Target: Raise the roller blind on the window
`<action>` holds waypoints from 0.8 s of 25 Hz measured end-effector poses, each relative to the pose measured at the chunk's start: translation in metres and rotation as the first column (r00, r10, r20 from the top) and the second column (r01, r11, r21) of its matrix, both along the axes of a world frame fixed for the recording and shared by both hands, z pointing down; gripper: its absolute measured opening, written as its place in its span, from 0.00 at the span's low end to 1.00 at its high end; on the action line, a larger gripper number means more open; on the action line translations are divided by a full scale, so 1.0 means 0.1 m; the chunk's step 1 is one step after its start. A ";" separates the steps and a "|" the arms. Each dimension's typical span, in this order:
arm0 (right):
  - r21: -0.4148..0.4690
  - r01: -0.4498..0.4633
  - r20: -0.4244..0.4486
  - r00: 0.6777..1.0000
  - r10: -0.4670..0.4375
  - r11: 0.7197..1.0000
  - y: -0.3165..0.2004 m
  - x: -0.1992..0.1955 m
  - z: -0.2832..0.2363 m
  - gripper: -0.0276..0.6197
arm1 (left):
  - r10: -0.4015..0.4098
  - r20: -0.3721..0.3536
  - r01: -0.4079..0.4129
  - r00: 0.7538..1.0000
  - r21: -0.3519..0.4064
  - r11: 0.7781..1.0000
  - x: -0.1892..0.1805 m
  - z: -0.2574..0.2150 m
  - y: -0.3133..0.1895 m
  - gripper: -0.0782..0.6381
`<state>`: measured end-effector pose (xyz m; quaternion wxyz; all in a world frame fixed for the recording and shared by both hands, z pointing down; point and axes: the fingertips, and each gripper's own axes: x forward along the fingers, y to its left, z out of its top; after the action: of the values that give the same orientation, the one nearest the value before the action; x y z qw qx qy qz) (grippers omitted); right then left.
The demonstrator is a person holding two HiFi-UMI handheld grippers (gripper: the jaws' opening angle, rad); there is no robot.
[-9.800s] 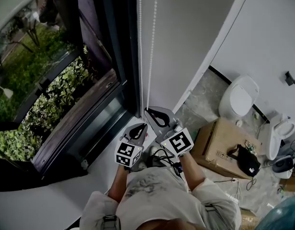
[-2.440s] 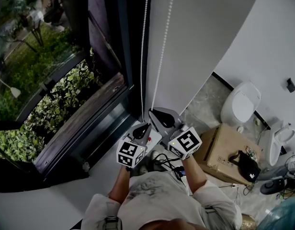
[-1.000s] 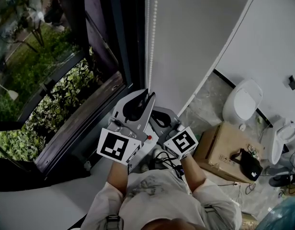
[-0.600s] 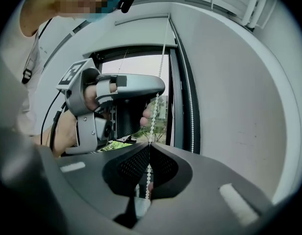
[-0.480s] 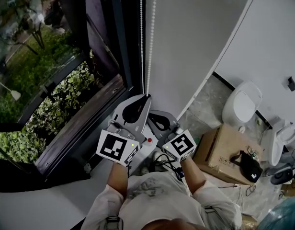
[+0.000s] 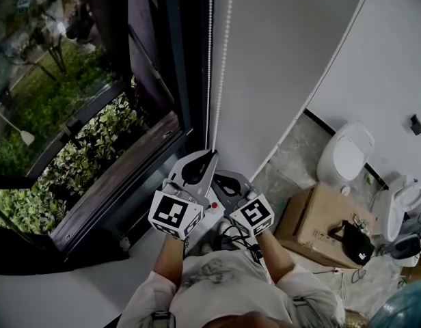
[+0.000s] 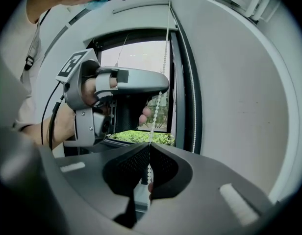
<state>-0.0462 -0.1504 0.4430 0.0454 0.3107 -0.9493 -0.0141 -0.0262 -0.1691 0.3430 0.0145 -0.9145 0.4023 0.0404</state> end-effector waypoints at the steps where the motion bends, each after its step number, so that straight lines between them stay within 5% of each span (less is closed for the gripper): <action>1: -0.009 -0.001 -0.005 1.000 0.001 1.000 0.00 0.00 0.05 0.06 | 0.000 0.005 0.000 1.000 -0.010 1.000 0.00 0.05 0.00 0.12; 20: -0.081 -0.015 -0.085 0.996 0.008 0.997 0.08 0.01 0.55 0.06 | 0.005 0.023 -0.002 1.000 -0.114 0.993 -0.05 0.57 0.09 0.12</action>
<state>-0.0450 -0.1421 0.4978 0.0983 0.3133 -0.9445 0.0118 -0.0308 -0.1603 0.4003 -0.0332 -0.9150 0.4020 0.0068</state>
